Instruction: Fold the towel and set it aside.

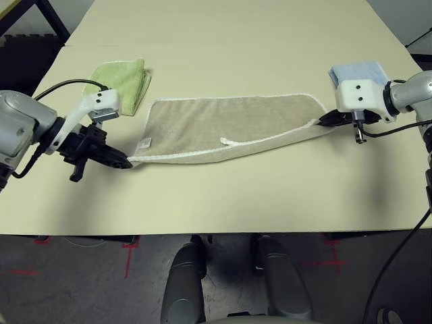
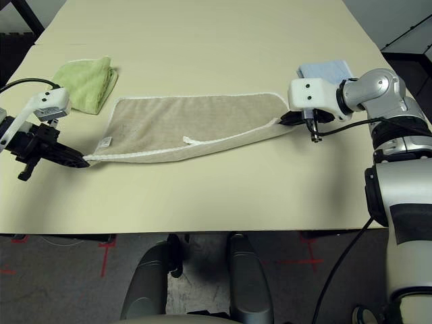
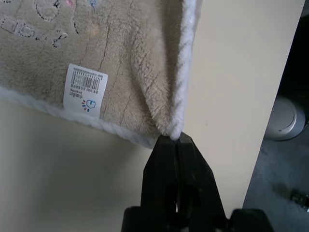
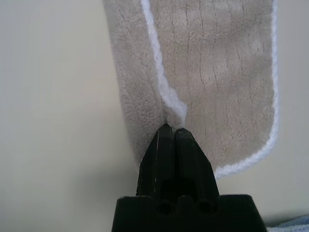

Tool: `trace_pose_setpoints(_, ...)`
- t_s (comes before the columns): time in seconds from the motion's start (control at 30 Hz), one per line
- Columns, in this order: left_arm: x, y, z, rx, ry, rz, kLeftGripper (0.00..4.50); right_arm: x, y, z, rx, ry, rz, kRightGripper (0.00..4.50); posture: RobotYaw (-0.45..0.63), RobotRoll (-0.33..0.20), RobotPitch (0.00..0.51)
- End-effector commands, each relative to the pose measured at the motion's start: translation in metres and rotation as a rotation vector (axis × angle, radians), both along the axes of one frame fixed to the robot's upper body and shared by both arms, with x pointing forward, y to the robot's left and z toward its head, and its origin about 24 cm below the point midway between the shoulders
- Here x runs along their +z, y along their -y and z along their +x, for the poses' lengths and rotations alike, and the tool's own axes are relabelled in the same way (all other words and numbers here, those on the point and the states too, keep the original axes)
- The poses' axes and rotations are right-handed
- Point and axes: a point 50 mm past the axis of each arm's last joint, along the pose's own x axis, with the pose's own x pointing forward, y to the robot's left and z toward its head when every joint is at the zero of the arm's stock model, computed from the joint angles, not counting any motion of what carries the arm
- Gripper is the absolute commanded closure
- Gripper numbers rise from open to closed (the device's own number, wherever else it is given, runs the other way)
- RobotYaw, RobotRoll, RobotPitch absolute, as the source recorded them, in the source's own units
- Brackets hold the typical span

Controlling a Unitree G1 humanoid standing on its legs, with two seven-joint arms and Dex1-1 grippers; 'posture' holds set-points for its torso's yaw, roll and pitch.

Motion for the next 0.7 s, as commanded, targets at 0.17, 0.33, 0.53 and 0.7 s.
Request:
trace_pose_setpoints(0.17, 0.003, 0.001, 0.005, -0.029, -0.001, 0.053, 4.48, 0.011, 0.017, -0.007, -0.039, 0.05, 0.044, 4.5, -0.11, 0.0, 0.212)
trace_pose_setpoints(0.33, 0.002, 0.003, 0.01, -0.026, -0.001, 0.04, 4.48, 0.01, 0.017, -0.012, 0.02, -0.008, 0.097, 4.5, -0.11, 0.0, 0.212)
trace_pose_setpoints(0.53, 0.003, 0.004, 0.025, -0.012, 0.041, 0.035, 4.48, 0.006, 0.018, -0.016, 0.045, -0.088, 0.135, 4.5, -0.11, 0.0, 0.214)
trace_pose_setpoints(0.7, 0.008, 0.01, 0.033, -0.019, 0.064, 0.035, 4.48, 0.005, 0.019, -0.015, 0.024, -0.085, 0.085, 4.5, -0.12, 0.0, 0.216)
